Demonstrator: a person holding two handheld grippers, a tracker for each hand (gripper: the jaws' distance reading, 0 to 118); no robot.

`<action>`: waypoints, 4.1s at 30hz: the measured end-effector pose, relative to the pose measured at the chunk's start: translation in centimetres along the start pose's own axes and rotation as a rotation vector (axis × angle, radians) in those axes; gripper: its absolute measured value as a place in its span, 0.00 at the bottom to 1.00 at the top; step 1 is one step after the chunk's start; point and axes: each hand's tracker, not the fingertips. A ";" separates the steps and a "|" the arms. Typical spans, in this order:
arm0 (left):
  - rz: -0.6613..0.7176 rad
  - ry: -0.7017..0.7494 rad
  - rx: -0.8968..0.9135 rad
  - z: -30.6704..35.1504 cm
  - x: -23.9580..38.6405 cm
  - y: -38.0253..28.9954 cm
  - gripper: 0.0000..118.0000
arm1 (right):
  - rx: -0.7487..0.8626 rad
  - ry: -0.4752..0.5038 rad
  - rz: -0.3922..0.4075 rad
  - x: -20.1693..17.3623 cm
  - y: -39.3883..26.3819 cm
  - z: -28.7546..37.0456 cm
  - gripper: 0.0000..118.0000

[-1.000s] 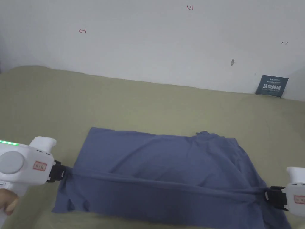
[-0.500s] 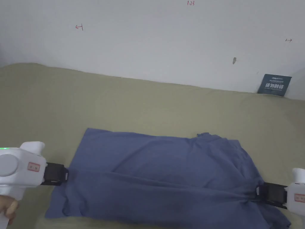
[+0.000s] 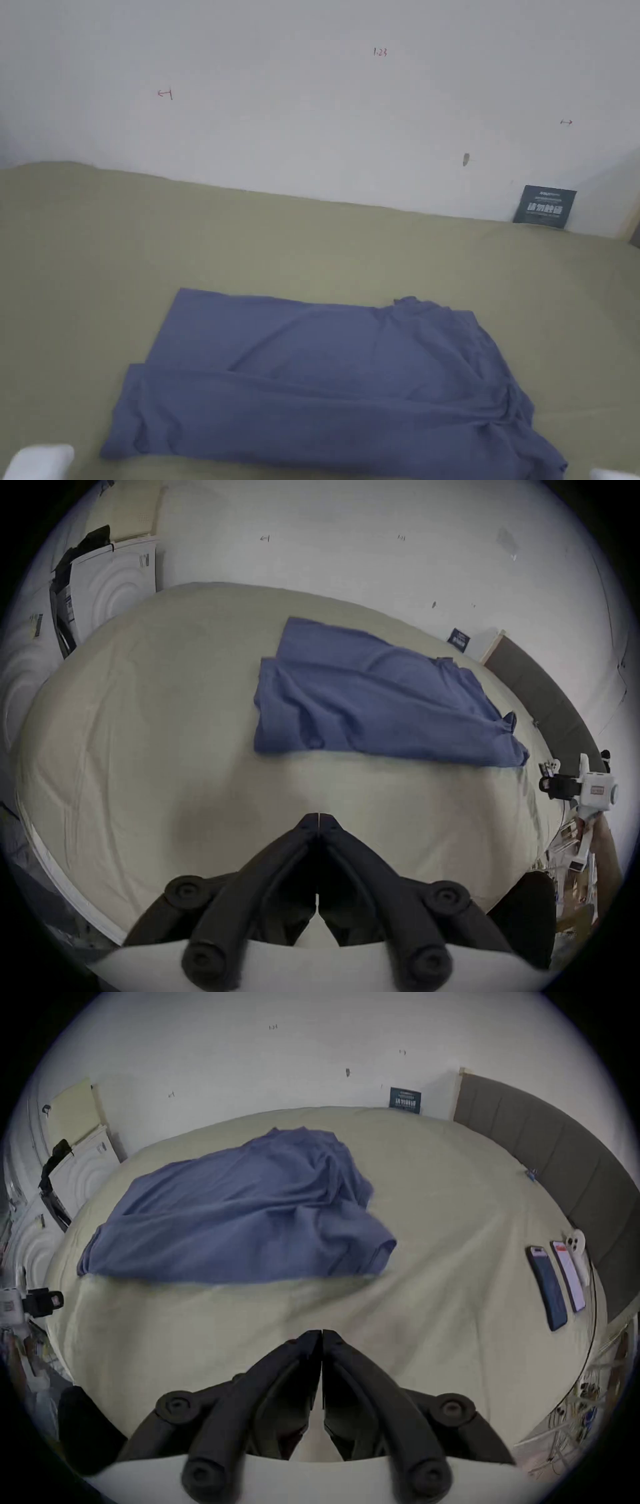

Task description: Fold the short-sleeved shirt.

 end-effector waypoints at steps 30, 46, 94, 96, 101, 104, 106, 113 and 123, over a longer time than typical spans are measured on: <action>-0.035 0.041 -0.046 -8.0 -1.9 8.3 0.02 | 0.006 -0.021 -0.053 4.6 6.0 -7.6 0.78; -0.039 0.021 -0.042 -5.9 -2.3 9.6 0.02 | -0.013 0.036 -0.018 4.2 6.3 -5.8 0.13; 0.023 0.001 0.000 2.9 -2.4 11.4 0.56 | -0.034 -0.004 -0.028 2.4 7.4 2.6 0.52; 0.000 -0.023 0.024 2.0 -0.9 13.4 0.00 | -0.022 0.041 -0.025 1.2 9.3 1.9 0.07; -0.067 0.002 -0.018 -2.8 2.2 18.7 0.00 | -0.025 0.023 0.032 -1.0 12.7 -1.4 0.05; -0.049 0.040 -0.048 -7.4 0.8 21.4 0.00 | -0.019 0.001 0.053 -1.5 14.5 -3.3 0.05; -0.021 0.051 -0.081 -8.8 0.5 22.4 0.02 | -0.020 0.003 0.060 -1.7 15.5 -4.4 0.05; -0.003 0.079 -0.202 -17.3 -0.7 27.0 0.99 | -0.011 -0.009 0.133 0.3 18.5 -5.5 0.05; -0.129 0.185 -0.234 -18.9 1.1 25.9 0.08 | -0.167 -0.034 0.103 5.5 24.1 -14.2 0.17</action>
